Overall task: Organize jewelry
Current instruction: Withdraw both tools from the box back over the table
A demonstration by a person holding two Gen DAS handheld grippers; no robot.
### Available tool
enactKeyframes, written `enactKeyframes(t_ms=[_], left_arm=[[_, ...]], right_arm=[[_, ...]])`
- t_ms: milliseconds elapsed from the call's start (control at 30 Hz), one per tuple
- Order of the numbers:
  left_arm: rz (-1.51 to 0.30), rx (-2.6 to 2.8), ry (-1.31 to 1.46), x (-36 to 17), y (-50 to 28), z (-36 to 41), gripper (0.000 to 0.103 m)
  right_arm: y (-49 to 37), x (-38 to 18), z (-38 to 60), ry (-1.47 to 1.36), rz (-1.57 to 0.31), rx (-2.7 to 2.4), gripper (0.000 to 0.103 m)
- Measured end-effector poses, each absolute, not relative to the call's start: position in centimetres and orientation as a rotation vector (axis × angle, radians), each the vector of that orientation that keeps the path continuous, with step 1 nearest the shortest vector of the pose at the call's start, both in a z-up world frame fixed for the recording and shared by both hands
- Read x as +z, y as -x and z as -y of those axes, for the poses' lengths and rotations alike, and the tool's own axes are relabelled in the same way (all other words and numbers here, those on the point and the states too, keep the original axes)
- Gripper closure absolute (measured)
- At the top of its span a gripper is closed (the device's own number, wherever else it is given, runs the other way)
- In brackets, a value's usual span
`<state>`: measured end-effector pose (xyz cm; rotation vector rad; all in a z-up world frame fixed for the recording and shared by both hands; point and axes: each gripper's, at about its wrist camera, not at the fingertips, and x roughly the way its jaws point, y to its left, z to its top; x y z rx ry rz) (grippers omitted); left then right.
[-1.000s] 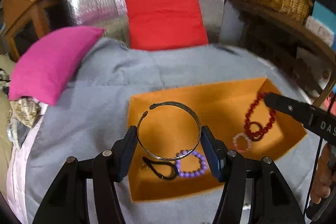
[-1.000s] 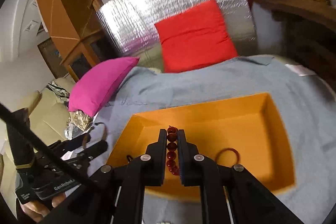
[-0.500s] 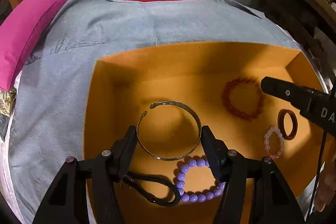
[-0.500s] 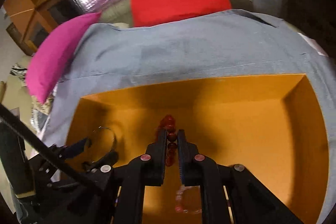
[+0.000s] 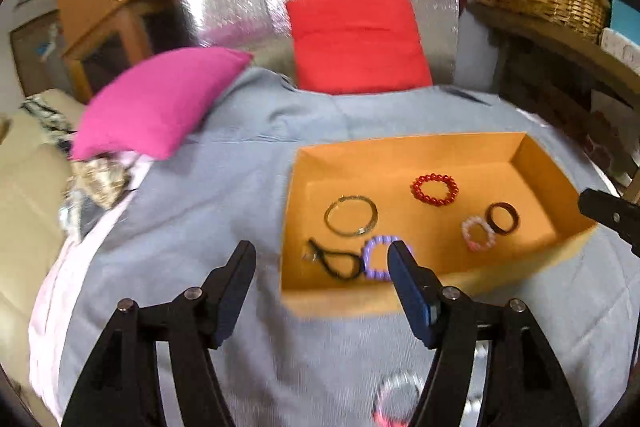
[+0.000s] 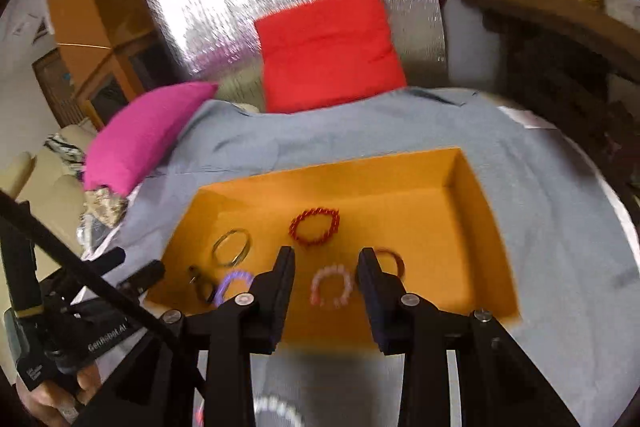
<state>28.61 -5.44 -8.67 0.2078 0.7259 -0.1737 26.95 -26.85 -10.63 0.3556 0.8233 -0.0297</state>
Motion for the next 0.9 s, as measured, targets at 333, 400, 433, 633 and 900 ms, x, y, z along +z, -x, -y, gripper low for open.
enactKeyframes(t_ms=[333,400,433,633,900], left_arm=[[-0.589,-0.144,-0.226,-6.9,-19.4,3.6,0.022],[-0.588,-0.149,-0.212,-6.9,-19.1,3.3,0.022],[-0.586,-0.149,-0.208,-7.0,-19.2,3.1,0.021],[-0.597,-0.135,-0.203,-8.7,-20.5,2.7,0.021],[-0.661,-0.127,-0.206,-11.5,-21.8,2.6,0.021]], right_arm=[[-15.7,-10.1,24.0,-0.334,-0.821,-0.014,0.064],[-15.1,-10.8,23.6,-0.331,-0.835,-0.02,0.056],[-15.0,-11.1,23.6,-0.327,-0.836,-0.026,0.056],[-16.3,-13.5,23.3,-0.332,-0.882,-0.012,0.056],[-17.1,-14.8,23.3,-0.397,-0.915,0.023,0.056]])
